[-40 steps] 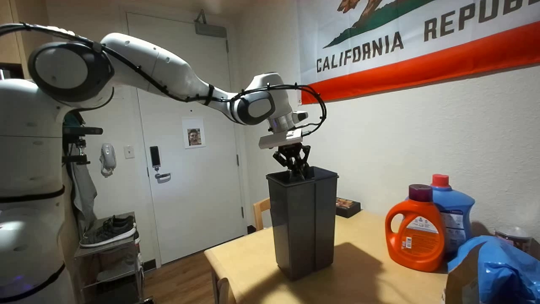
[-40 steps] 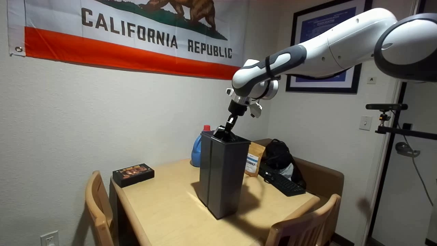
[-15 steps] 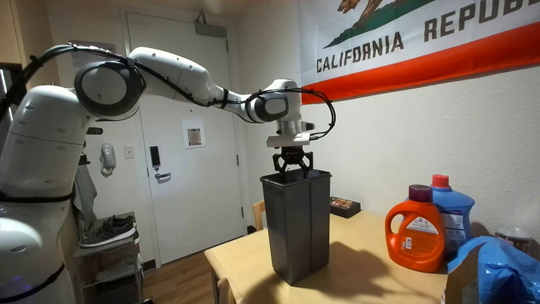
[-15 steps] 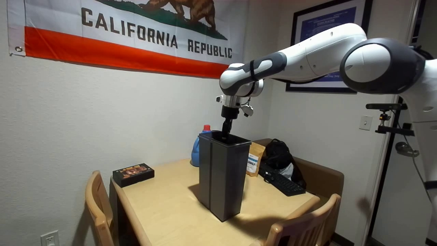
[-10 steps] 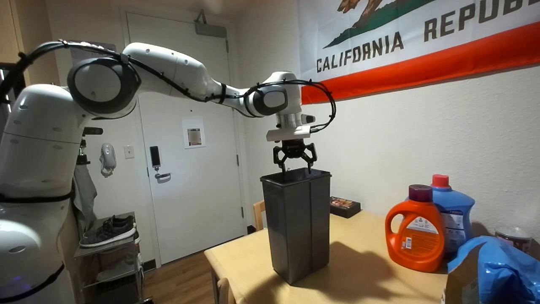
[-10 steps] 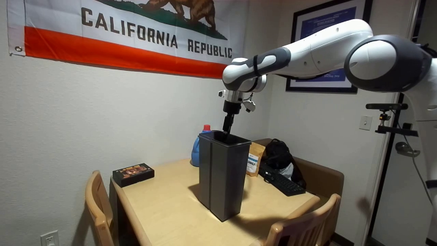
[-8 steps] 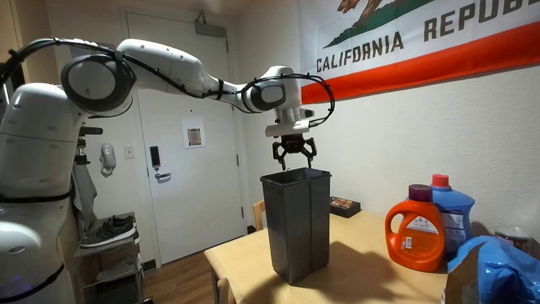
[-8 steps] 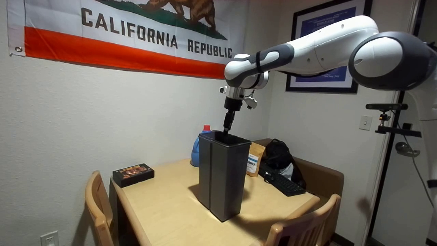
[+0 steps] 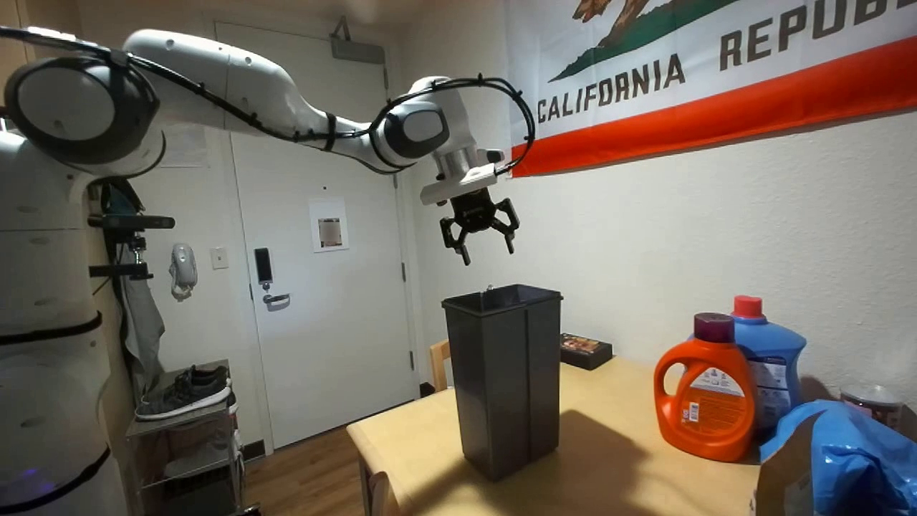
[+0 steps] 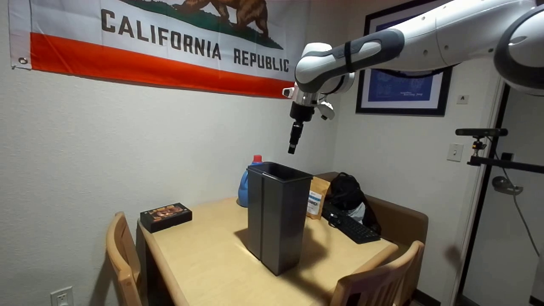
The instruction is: Pick the drink can and throw it in the bin
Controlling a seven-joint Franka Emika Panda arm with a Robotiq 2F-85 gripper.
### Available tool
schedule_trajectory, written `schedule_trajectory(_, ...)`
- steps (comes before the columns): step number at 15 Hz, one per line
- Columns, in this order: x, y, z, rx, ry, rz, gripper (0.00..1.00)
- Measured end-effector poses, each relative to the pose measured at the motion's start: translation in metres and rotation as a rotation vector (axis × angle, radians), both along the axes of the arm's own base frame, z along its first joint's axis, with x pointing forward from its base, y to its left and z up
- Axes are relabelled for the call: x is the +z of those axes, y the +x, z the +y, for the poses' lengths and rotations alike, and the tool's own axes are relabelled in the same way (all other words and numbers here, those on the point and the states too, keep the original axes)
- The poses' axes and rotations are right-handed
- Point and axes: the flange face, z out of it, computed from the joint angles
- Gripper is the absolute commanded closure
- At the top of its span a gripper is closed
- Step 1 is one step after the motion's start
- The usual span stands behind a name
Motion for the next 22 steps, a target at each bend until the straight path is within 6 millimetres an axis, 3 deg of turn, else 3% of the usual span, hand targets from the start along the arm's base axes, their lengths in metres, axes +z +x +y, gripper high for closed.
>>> schedule_trajectory(5,-0.012,-0.045,0.051,0.090,-0.081,-0.022,0.00)
schedule_trajectory(12,-0.050,-0.101,0.153,0.328,-0.185,0.005,0.00)
schedule_trajectory(17,-0.083,-0.103,0.215,0.461,-0.190,0.063,0.00)
schedule_trajectory(22,-0.135,-0.075,0.227,0.521,-0.151,0.156,0.00)
